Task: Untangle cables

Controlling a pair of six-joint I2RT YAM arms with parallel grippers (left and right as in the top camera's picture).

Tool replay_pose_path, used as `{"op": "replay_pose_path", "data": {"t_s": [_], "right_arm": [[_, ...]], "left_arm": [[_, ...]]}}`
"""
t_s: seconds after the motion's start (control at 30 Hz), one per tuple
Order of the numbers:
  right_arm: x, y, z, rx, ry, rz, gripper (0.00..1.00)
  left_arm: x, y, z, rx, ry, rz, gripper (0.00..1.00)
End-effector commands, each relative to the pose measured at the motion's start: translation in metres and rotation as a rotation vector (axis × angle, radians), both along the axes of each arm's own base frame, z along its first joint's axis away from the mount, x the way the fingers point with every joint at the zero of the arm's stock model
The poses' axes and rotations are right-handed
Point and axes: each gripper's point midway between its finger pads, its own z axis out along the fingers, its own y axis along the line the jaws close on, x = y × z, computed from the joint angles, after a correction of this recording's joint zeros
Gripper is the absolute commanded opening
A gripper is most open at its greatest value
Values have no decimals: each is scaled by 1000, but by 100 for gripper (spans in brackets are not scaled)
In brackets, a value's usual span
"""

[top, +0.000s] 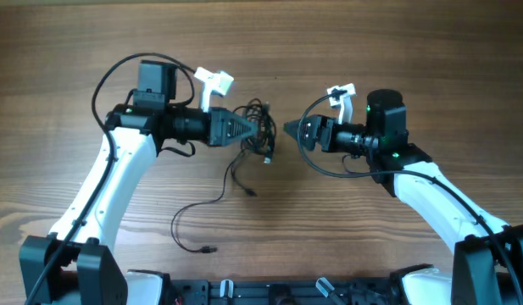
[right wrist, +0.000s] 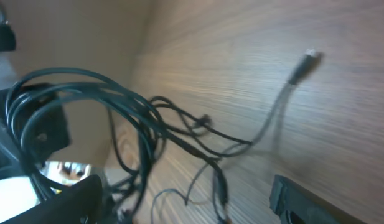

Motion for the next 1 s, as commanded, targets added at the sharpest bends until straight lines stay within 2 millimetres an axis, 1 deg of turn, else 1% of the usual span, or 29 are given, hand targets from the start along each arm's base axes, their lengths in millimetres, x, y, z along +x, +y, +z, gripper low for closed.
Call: {"op": "replay_pose_path", "data": {"t_s": [0.0,0.07,0.1,0.13,0.23,0.3,0.33,0.37,0.4,0.43,0.5,0.53,0.57,0.63,0.67,0.73,0.87,0.93,0.97], "right_arm": [[-7,14,3,10,-26,60,87],[6,4,-14,-77,5,-56,86],[12,-4,-22,-111,36,-124,85],[21,-16,-31,-148,87,-229,85],[37,-39,-40,-195,121,-397,85],[48,-61,-44,-212,146,-501,86],[52,-75,-45,-213,155,-539,87],[56,-86,-44,-200,161,-555,91],[57,-96,-41,-160,175,-546,93],[56,-99,-37,-137,166,-512,94],[50,-96,-24,-80,102,-375,94],[44,-90,-17,-56,64,-302,94],[32,-74,-5,-22,-25,-156,94],[13,-53,12,29,-165,38,95],[1,-42,22,57,-258,146,96],[-6,-35,27,67,-323,206,97],[-18,-23,37,95,-416,300,98],[-19,-21,37,87,-447,315,98],[-20,-20,37,86,-459,320,96]], "left_arm": [[-20,-15,29,-182,-151,-172,4],[-29,-17,50,-303,-167,-231,4],[-33,-17,59,-357,-173,-259,4],[-36,-17,66,-395,-162,-277,4],[-38,-17,66,-391,-84,-263,4],[-38,-17,65,-390,-69,-261,4],[-39,-17,65,-390,-63,-259,4],[-39,-17,64,-386,-59,-257,4],[-34,-17,57,-341,-67,-233,4],[-28,-17,47,-282,-76,-201,4],[-19,-17,30,-184,-89,-152,4],[-20,-18,29,-177,-89,-155,4],[-23,-23,32,-190,-101,-177,4],[-31,-34,40,-233,-146,-238,4],[-38,-42,48,-273,-168,-286,4],[-52,-54,56,-323,-189,-360,4],[-75,-73,57,-329,-140,-436,4],[-82,-79,57,-327,-99,-454,4],[-84,-81,57,-327,-96,-460,4]]}}
